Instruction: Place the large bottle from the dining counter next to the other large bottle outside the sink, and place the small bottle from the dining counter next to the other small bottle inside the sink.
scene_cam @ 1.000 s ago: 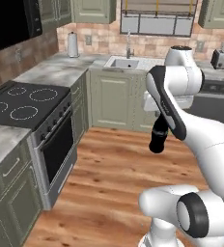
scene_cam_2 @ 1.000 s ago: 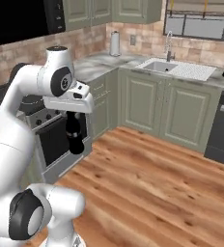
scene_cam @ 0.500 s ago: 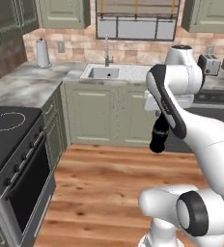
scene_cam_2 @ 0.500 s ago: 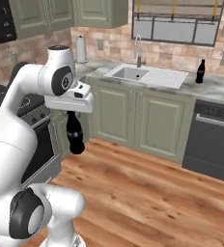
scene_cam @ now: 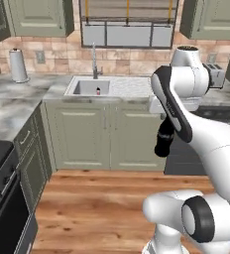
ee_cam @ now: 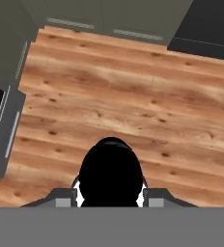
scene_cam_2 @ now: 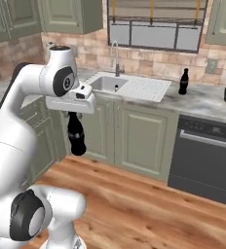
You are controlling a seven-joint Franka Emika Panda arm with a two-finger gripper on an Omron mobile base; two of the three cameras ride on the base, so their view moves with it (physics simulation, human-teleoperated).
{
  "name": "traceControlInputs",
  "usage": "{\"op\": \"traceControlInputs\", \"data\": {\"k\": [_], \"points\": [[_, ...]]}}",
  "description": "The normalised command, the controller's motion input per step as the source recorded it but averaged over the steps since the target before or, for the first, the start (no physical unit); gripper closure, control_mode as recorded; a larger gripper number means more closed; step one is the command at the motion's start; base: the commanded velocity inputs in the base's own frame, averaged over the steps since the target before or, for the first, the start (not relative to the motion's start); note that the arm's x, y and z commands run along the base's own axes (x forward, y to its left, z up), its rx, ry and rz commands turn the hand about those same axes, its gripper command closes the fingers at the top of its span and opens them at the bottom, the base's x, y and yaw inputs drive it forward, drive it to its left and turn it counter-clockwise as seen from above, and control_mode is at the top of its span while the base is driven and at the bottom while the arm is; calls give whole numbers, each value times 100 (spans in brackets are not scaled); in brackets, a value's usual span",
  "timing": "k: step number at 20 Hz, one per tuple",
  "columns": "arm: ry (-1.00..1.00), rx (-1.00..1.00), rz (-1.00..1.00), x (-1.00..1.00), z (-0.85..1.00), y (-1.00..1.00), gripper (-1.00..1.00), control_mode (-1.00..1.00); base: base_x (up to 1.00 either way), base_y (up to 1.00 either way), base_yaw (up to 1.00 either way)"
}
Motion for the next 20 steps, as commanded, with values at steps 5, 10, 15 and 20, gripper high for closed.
{"op": "traceControlInputs", "data": {"k": [5, 10, 15, 20], "points": [[0, 0, 0, 0, 0, 0, 100, 100, 77, -54, -20], [0, 0, 0, 0, 0, 0, 100, 100, 87, -55, -26], [0, 0, 0, 0, 0, 0, 100, 100, 71, -43, -28], [0, 0, 0, 0, 0, 0, 100, 100, 58, -31, -27]]}}
